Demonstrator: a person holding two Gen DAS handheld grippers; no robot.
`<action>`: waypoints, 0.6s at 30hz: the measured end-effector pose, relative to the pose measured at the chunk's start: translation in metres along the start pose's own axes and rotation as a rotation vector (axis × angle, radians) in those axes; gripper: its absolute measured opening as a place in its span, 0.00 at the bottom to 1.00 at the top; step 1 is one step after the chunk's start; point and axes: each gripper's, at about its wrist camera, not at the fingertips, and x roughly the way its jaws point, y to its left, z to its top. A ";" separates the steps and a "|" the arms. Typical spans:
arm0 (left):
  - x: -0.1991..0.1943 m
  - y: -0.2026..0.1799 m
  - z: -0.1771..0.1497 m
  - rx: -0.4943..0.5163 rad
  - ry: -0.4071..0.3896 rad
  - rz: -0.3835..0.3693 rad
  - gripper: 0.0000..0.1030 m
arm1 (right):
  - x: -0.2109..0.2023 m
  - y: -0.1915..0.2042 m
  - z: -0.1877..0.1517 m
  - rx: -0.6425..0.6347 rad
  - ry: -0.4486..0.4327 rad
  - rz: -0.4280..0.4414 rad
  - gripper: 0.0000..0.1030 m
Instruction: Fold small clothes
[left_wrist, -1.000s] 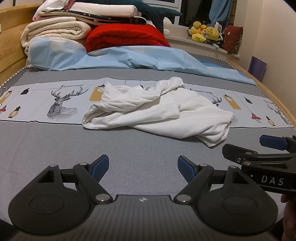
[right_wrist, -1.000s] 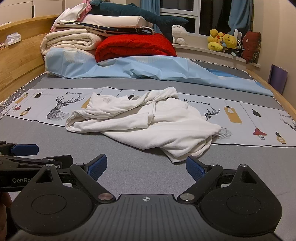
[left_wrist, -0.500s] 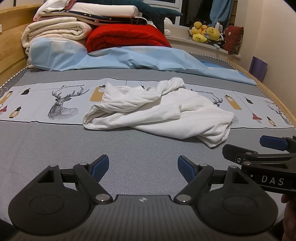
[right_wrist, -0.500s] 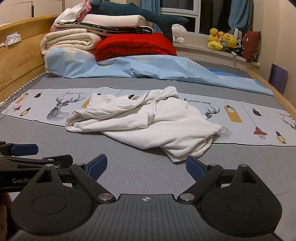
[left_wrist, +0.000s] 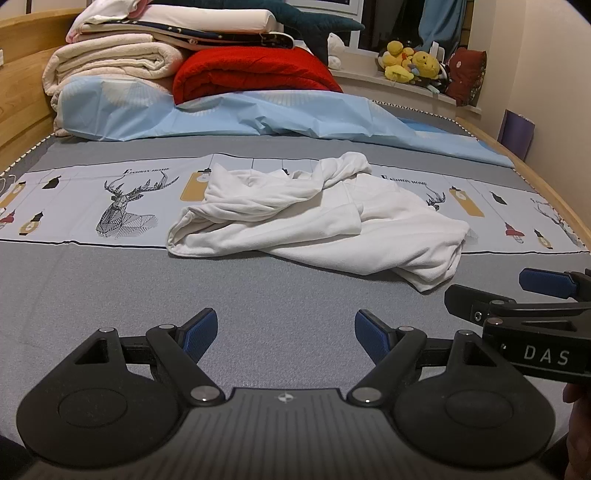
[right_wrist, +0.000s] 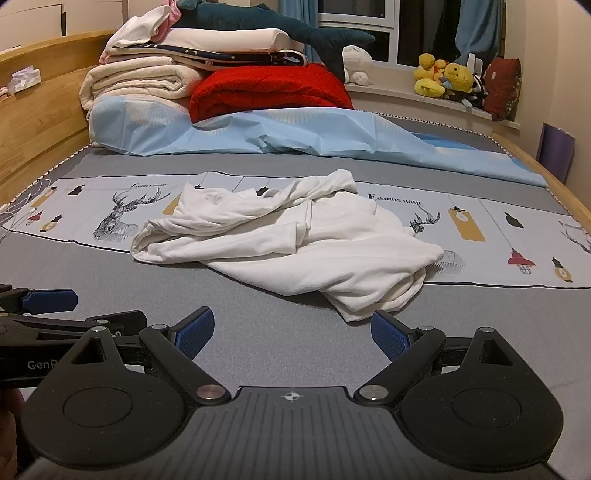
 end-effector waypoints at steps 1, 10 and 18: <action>0.000 0.000 0.000 0.000 0.000 0.001 0.83 | 0.000 0.000 0.000 0.000 0.000 0.000 0.90; -0.004 -0.004 -0.003 0.038 -0.056 -0.010 0.83 | 0.007 -0.012 0.005 0.045 -0.019 -0.006 0.73; -0.003 0.000 0.001 0.029 -0.129 -0.018 0.79 | 0.055 -0.059 0.033 0.181 0.043 -0.004 0.35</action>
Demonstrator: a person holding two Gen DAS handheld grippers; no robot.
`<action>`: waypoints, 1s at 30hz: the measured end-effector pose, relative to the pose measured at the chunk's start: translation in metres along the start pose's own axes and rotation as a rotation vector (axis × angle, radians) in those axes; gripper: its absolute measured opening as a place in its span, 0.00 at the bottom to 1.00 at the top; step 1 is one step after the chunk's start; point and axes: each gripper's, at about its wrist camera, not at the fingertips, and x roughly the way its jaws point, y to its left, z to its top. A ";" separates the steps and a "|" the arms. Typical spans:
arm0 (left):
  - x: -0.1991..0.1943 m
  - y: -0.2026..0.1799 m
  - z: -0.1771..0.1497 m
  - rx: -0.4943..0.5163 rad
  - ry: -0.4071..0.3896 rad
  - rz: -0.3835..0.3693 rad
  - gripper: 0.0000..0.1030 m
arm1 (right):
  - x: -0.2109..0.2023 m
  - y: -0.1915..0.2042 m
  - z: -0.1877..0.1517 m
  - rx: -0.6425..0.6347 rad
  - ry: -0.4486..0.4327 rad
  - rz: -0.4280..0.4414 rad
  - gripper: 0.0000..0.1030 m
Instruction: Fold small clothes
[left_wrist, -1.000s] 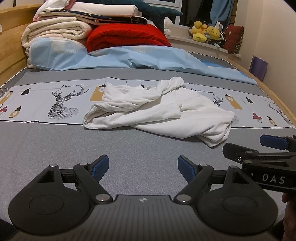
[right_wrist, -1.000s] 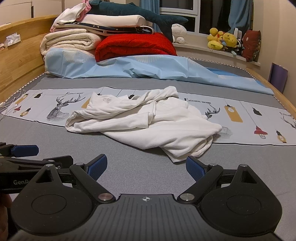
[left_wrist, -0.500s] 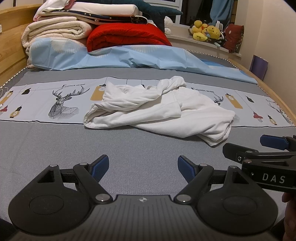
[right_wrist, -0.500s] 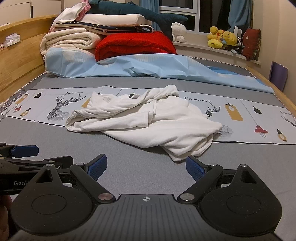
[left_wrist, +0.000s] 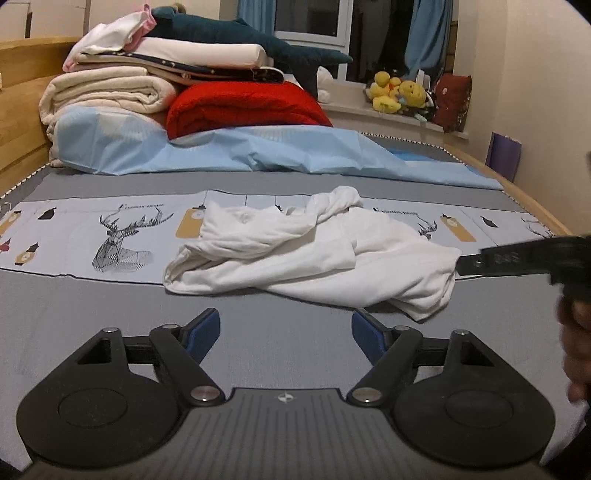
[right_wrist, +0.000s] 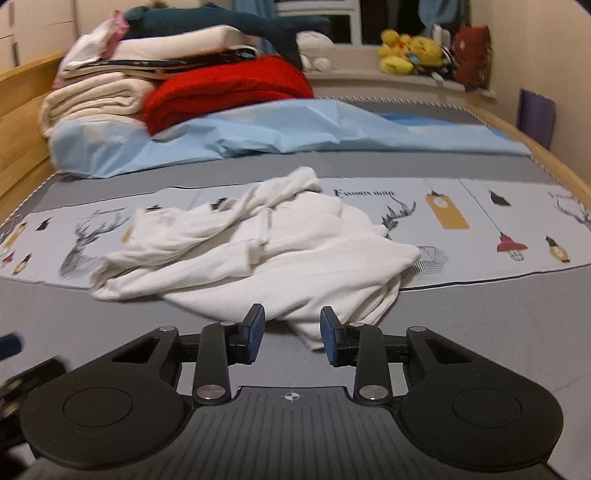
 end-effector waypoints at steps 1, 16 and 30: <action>0.001 0.000 0.000 0.002 0.004 0.000 0.79 | 0.012 -0.003 0.002 -0.010 0.045 -0.028 0.37; -0.007 0.014 -0.003 0.045 0.031 0.007 0.79 | 0.144 -0.037 0.022 0.141 0.207 -0.105 0.07; -0.015 0.039 0.005 -0.007 0.019 -0.005 0.78 | -0.014 -0.039 -0.010 -0.533 0.043 0.375 0.05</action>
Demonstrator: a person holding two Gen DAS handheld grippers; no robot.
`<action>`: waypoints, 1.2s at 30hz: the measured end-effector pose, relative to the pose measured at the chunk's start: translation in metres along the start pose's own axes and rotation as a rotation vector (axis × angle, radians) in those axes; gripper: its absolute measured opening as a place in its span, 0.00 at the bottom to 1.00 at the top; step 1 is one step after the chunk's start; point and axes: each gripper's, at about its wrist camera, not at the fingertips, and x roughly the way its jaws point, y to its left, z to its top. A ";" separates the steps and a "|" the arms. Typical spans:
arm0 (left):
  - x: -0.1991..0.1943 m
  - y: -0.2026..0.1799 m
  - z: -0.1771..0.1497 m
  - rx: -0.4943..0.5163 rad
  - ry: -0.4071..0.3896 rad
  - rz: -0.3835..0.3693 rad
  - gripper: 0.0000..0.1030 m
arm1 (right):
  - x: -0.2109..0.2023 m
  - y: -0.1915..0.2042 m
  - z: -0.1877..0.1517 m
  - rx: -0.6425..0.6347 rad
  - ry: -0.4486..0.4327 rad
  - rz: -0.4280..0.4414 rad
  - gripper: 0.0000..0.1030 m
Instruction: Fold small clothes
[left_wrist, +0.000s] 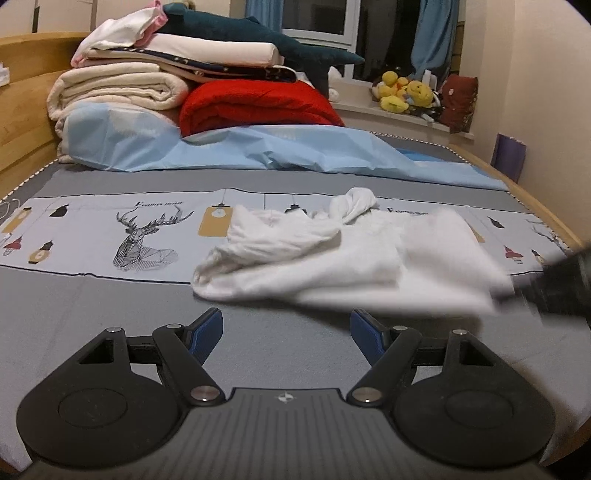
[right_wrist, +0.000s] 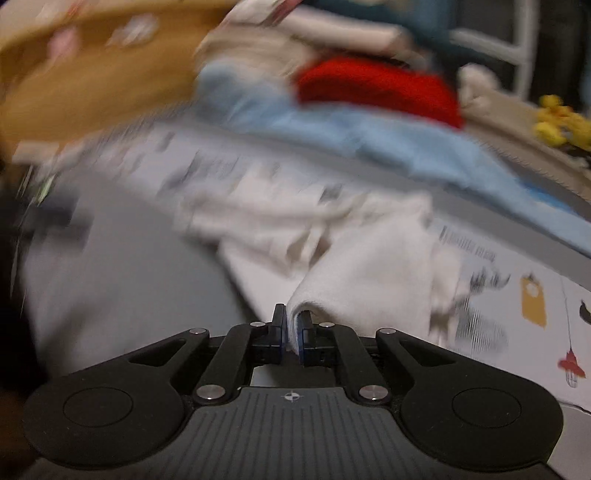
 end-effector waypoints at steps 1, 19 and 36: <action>0.001 0.000 0.001 -0.003 0.010 -0.013 0.77 | -0.004 -0.001 -0.013 -0.020 0.054 0.021 0.05; 0.163 -0.163 -0.008 0.245 0.246 -0.204 0.63 | -0.027 -0.118 -0.033 0.494 0.087 -0.166 0.44; 0.043 0.090 0.022 0.431 0.257 -0.218 0.04 | 0.048 -0.083 -0.044 0.365 0.328 -0.150 0.60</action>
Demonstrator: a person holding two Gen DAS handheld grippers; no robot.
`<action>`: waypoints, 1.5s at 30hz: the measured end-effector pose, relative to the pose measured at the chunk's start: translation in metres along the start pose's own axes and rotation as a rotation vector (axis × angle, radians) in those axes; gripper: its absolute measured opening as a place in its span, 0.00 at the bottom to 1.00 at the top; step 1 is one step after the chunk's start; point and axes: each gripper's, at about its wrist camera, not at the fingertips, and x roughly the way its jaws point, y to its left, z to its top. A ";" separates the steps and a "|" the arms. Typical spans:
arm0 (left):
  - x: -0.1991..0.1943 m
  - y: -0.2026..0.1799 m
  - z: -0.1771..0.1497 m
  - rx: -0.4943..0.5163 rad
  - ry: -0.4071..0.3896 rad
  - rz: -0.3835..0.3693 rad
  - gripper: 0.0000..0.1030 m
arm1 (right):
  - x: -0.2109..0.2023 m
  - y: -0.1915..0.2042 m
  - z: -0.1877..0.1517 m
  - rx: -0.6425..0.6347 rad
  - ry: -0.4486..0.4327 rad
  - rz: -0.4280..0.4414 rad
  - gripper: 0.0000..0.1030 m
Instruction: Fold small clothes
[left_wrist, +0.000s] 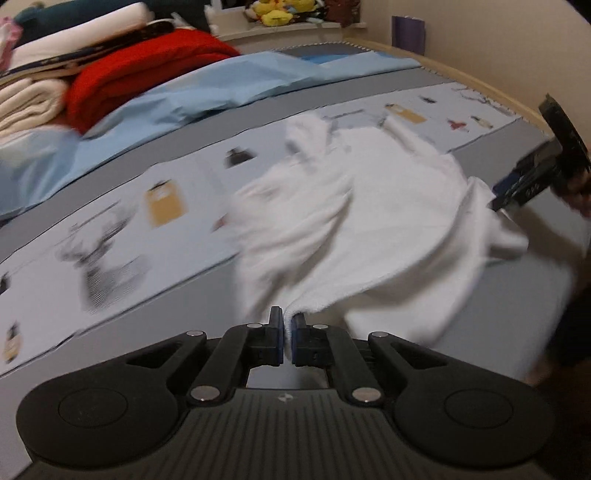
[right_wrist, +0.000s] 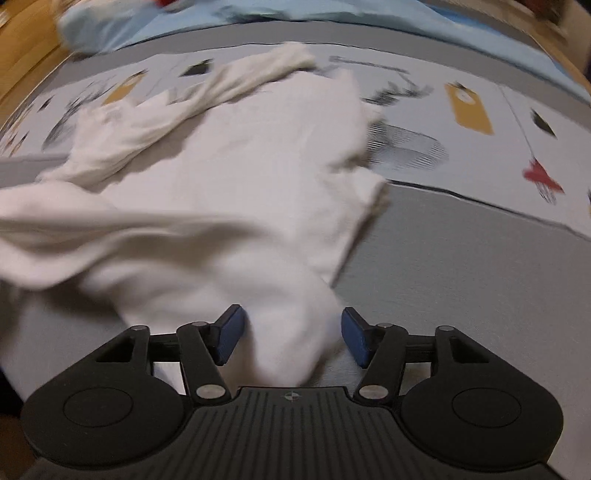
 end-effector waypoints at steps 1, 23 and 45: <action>-0.011 0.011 -0.012 -0.016 0.003 -0.001 0.04 | 0.000 0.007 -0.001 -0.035 0.004 0.000 0.60; -0.063 0.063 -0.038 -0.429 -0.028 -0.383 0.23 | -0.015 0.080 -0.012 -0.120 -0.048 0.139 0.49; 0.033 0.009 -0.006 -0.240 0.244 -0.195 0.28 | -0.045 0.040 -0.035 -0.082 -0.130 0.244 0.46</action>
